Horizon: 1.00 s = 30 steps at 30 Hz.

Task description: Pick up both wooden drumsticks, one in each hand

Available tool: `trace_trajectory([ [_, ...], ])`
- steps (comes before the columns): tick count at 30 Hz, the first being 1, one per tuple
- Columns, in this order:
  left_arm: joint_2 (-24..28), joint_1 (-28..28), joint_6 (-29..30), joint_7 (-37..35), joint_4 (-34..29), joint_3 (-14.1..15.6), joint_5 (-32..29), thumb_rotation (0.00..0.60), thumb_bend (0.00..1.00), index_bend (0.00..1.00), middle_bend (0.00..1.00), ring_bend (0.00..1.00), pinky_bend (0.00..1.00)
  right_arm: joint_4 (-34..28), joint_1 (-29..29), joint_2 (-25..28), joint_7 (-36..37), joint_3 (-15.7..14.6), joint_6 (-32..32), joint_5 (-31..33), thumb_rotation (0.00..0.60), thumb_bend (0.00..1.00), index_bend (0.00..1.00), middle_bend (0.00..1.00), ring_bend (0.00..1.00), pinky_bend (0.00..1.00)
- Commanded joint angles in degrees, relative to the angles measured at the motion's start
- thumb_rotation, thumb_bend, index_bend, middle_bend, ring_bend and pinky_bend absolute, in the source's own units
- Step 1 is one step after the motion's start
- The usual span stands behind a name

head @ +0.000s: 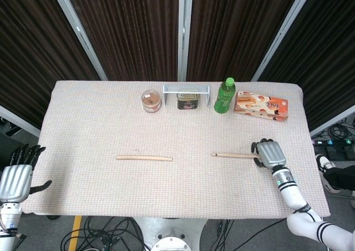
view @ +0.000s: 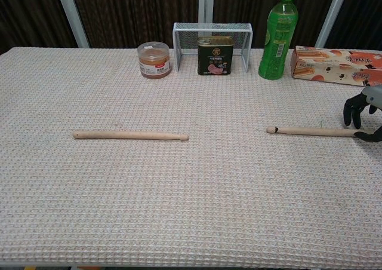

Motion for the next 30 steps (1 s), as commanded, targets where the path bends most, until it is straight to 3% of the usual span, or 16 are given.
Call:
trace_trajectory([
  [1, -0.04, 0.02, -0.09, -0.03, 0.09, 0.04, -0.09, 0.6, 0.01, 0.14, 0.11, 0.01, 0.07, -0.02, 0.14, -0.06, -0.1, -0.07, -0.17, 0.02, 0.6, 0.27, 0.47, 0.49, 0.28, 0.32],
  [20, -0.48, 0.52, 0.1, -1.98, 1.84, 0.45, 0.15, 0.6, 0.01, 0.14, 0.11, 0.01, 0.07, -1.24, 0.88, -0.03, -3.81, -0.56, -0.87, 1.38, 0.6, 0.28, 0.48, 0.5, 0.29, 0.32],
  [30, -0.77, 0.63, 0.14, -2.91, 2.62, 0.47, 0.29, 0.6, 0.01, 0.14, 0.11, 0.01, 0.07, -2.15, 0.99, 0.23, -5.15, -0.38, 0.14, 1.64, 0.6, 0.39, 0.57, 0.54, 0.34, 0.36],
])
